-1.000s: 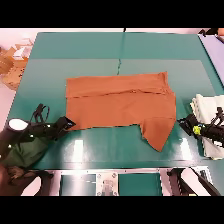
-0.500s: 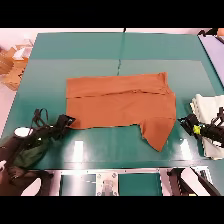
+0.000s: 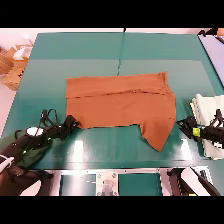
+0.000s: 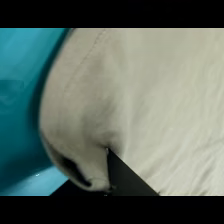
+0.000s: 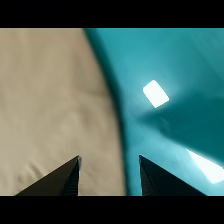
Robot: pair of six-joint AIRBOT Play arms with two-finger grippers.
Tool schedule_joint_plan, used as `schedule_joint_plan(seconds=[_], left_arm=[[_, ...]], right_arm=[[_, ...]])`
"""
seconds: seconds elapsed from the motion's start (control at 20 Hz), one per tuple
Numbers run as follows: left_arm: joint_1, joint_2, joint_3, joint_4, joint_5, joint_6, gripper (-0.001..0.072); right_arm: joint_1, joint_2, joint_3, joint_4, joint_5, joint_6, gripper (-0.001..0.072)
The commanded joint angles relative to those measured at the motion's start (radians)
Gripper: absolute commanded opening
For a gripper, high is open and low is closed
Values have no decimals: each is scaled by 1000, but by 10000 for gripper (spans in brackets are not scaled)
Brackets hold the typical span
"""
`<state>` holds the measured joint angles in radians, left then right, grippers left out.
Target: Fold the shirts.
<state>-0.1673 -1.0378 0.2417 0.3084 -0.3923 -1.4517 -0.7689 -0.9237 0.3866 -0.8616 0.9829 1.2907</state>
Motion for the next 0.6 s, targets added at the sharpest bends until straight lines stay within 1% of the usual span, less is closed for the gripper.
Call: schedule_joint_plan(seconds=[0.0, 0.05, 0.25, 0.35, 0.45, 0.5, 0.55], left_arm=[[-4, 0, 18, -22, 18, 21, 22], [-4, -1, 18, -20, 10, 21, 22], [-4, -1, 18, -20, 7, 20, 22], [-4, -1, 18, -20, 8, 20, 22], [-4, 0, 18, -20, 6, 20, 22], [-4, 0, 18, -20, 7, 20, 22], [-4, 0, 18, -20, 7, 21, 22]], right_arm=[[-33, 0, 0, -180, 98, 131, 433], [-34, 0, -7, -190, 108, 146, 433], [39, -42, -108, -73, 71, 140, 431], [95, -88, -143, 3, 16, 92, 426], [124, -114, -139, 83, -46, 14, 348], [124, -114, -134, 121, -68, -19, 349], [124, -114, -123, 154, -74, -49, 321]])
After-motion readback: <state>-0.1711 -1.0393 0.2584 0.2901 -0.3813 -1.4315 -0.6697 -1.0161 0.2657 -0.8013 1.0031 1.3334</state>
